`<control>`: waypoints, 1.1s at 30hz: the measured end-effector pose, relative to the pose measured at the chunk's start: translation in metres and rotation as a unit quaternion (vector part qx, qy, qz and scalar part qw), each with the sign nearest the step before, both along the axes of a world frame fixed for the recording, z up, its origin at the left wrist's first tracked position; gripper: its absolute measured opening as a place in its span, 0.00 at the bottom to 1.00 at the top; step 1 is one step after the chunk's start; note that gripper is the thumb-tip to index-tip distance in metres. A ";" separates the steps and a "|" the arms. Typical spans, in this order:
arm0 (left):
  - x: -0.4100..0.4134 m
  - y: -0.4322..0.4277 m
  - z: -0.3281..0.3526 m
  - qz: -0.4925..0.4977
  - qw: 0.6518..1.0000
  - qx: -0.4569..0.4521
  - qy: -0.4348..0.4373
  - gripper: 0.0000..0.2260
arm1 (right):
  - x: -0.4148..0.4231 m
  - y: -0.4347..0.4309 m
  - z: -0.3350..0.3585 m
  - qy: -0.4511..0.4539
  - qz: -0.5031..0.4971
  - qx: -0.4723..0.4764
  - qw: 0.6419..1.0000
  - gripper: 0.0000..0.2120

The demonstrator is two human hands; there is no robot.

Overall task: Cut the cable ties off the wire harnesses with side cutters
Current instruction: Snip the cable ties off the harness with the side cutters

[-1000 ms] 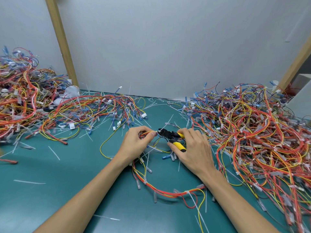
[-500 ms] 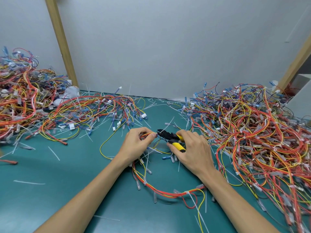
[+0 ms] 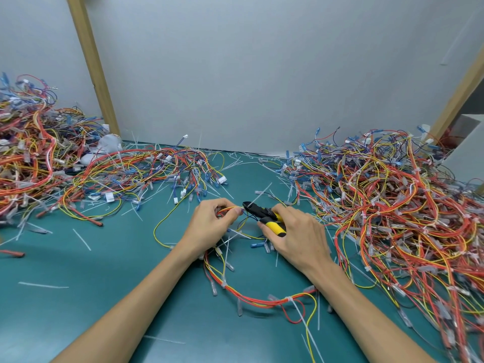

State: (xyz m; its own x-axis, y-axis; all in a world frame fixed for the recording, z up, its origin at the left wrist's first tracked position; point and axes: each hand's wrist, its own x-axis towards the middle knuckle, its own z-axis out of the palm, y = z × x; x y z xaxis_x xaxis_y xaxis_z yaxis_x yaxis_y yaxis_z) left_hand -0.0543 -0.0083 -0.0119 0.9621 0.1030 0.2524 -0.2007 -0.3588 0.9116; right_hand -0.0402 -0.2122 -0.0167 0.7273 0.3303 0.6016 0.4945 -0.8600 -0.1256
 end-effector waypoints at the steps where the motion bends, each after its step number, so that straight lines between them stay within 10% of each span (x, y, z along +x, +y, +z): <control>1: 0.000 0.000 0.000 0.000 1.000 -0.001 0.000 0.07 | 0.000 0.000 0.000 -0.001 0.002 0.000 1.000 0.15; 24: -0.001 -0.002 -0.001 -0.001 1.000 -0.014 0.001 0.06 | -0.001 0.000 0.000 0.043 0.001 0.008 0.999 0.15; 33: 0.000 0.000 0.005 -0.122 0.956 -0.238 0.118 0.20 | -0.002 0.001 0.000 -0.002 0.003 0.022 1.000 0.21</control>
